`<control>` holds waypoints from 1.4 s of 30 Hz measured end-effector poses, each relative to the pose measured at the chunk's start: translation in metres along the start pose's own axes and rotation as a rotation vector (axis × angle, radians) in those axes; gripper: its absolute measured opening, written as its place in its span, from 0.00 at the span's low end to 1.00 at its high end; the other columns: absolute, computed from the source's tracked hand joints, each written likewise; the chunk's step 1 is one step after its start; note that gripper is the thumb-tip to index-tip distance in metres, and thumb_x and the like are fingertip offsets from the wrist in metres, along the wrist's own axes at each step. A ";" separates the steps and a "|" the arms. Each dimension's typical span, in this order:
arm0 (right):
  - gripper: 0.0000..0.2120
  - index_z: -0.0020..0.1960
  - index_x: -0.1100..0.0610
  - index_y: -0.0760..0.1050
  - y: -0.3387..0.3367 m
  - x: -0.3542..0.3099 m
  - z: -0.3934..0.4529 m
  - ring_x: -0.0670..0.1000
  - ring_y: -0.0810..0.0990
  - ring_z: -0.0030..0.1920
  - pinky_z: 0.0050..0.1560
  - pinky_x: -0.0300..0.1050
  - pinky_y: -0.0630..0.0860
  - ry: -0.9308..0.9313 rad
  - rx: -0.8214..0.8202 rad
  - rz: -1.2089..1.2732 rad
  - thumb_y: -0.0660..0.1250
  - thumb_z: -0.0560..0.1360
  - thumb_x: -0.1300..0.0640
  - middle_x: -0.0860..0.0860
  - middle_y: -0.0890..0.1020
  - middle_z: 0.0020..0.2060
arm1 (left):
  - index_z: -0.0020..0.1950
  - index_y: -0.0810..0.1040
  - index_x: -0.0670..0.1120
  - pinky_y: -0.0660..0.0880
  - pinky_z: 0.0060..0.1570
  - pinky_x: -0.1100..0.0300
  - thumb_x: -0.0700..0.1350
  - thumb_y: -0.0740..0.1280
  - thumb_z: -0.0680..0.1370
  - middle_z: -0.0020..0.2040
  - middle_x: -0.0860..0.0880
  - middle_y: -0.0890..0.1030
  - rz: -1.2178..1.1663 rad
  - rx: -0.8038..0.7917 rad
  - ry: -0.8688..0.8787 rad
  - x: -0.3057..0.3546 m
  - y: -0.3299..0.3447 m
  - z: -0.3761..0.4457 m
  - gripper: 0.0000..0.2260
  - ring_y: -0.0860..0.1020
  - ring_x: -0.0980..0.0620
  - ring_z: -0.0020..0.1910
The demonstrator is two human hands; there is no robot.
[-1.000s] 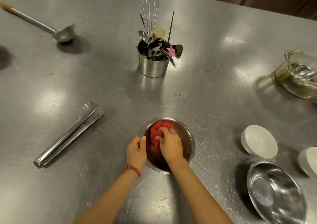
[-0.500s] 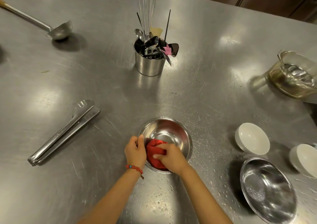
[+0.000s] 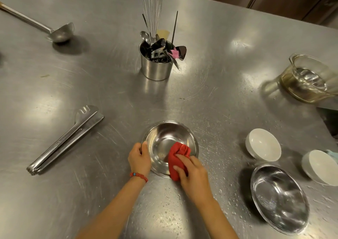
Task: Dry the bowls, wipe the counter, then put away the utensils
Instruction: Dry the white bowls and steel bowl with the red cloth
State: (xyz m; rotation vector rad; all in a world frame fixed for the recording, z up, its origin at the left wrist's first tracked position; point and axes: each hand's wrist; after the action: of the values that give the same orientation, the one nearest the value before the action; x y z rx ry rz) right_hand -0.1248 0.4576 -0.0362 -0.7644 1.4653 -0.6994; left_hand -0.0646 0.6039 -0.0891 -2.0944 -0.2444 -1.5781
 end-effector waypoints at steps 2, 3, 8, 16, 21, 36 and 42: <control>0.16 0.61 0.55 0.75 0.007 -0.006 -0.007 0.54 0.78 0.50 0.54 0.45 0.77 -0.049 0.000 0.044 0.67 0.74 0.55 0.55 0.79 0.52 | 0.27 0.59 0.47 0.62 0.25 0.68 0.39 0.62 0.77 0.25 0.51 0.61 0.014 -0.005 0.023 0.000 0.000 -0.002 0.20 0.59 0.55 0.26; 0.16 0.61 0.55 0.76 0.009 -0.006 -0.010 0.54 0.78 0.48 0.52 0.46 0.78 -0.067 0.012 0.056 0.68 0.74 0.56 0.55 0.79 0.50 | 0.27 0.59 0.47 0.63 0.24 0.70 0.39 0.62 0.77 0.25 0.51 0.61 0.014 -0.009 0.027 0.001 0.000 -0.002 0.21 0.59 0.56 0.26; 0.16 0.61 0.58 0.76 -0.007 0.019 0.003 0.57 0.79 0.49 0.54 0.48 0.77 0.072 0.172 0.078 0.69 0.73 0.60 0.58 0.80 0.53 | 0.27 0.59 0.47 0.60 0.28 0.60 0.39 0.61 0.77 0.26 0.50 0.62 -0.007 -0.028 -0.001 0.001 -0.003 0.003 0.20 0.59 0.54 0.27; 0.18 0.65 0.59 0.72 -0.006 0.021 0.065 0.60 0.74 0.59 0.62 0.51 0.70 0.225 0.240 -0.016 0.64 0.76 0.57 0.60 0.75 0.62 | 0.27 0.59 0.47 0.60 0.26 0.67 0.39 0.61 0.78 0.26 0.51 0.61 0.012 -0.081 0.048 0.002 -0.005 0.009 0.20 0.59 0.56 0.27; 0.18 0.67 0.58 0.69 0.003 0.007 0.102 0.61 0.73 0.61 0.62 0.52 0.69 0.258 0.205 -0.015 0.61 0.77 0.55 0.60 0.73 0.64 | 0.27 0.58 0.48 0.62 0.24 0.71 0.38 0.62 0.78 0.25 0.51 0.60 0.031 -0.078 0.093 0.007 -0.004 0.012 0.21 0.58 0.55 0.26; 0.18 0.66 0.53 0.70 0.035 -0.029 0.111 0.55 0.75 0.57 0.60 0.44 0.70 -0.102 -0.180 0.092 0.63 0.76 0.56 0.56 0.75 0.57 | 0.27 0.60 0.49 0.60 0.28 0.61 0.38 0.63 0.77 0.25 0.52 0.62 0.007 -0.124 0.001 -0.002 -0.005 0.014 0.21 0.60 0.55 0.26; 0.18 0.62 0.49 0.74 0.026 -0.019 0.084 0.49 0.77 0.51 0.55 0.38 0.75 0.015 -0.164 0.243 0.68 0.73 0.55 0.51 0.78 0.51 | 0.28 0.63 0.46 0.63 0.28 0.60 0.43 0.63 0.77 0.26 0.50 0.66 -0.007 -0.130 -0.073 0.002 -0.011 0.011 0.18 0.63 0.53 0.28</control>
State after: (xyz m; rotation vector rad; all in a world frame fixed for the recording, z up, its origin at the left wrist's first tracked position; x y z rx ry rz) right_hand -0.0421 0.4911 -0.0490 -0.6907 1.6108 -0.4044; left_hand -0.0596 0.6179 -0.0867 -2.2553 -0.1784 -1.5610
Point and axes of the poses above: each hand's wrist, its own z-axis towards the middle knuckle, its own y-axis out of the palm, x = y × z
